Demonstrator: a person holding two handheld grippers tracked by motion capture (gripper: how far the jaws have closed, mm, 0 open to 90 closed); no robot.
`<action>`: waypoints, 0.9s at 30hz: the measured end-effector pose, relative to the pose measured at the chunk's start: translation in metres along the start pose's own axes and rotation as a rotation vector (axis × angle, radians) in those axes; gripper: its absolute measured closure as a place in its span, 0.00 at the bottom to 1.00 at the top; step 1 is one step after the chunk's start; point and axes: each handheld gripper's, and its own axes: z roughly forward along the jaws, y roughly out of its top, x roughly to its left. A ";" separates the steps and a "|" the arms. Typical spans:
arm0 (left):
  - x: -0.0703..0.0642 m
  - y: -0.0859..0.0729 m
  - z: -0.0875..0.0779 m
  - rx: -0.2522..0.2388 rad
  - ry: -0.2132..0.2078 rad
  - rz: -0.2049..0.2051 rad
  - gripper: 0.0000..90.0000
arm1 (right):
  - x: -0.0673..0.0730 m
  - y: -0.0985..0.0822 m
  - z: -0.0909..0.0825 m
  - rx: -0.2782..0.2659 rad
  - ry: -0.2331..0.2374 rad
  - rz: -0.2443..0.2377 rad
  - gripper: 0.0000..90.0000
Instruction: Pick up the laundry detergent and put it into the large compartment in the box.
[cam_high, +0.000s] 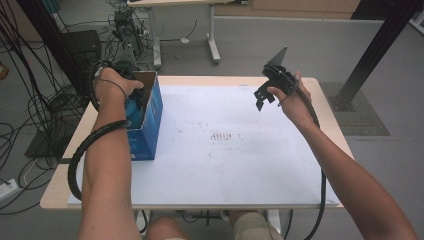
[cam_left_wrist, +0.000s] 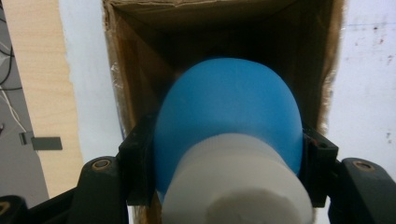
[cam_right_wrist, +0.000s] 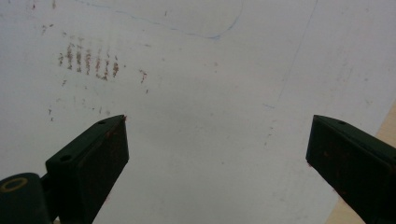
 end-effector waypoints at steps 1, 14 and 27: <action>0.000 0.000 0.002 0.000 0.001 0.001 0.42 | -0.001 0.000 0.000 0.001 0.000 0.002 0.06; -0.003 -0.006 0.020 -0.008 0.006 0.032 0.42 | 0.000 0.000 0.002 0.003 -0.005 -0.002 0.06; -0.007 -0.010 0.021 -0.021 0.015 0.035 0.42 | 0.000 -0.003 0.001 -0.001 0.000 0.006 0.06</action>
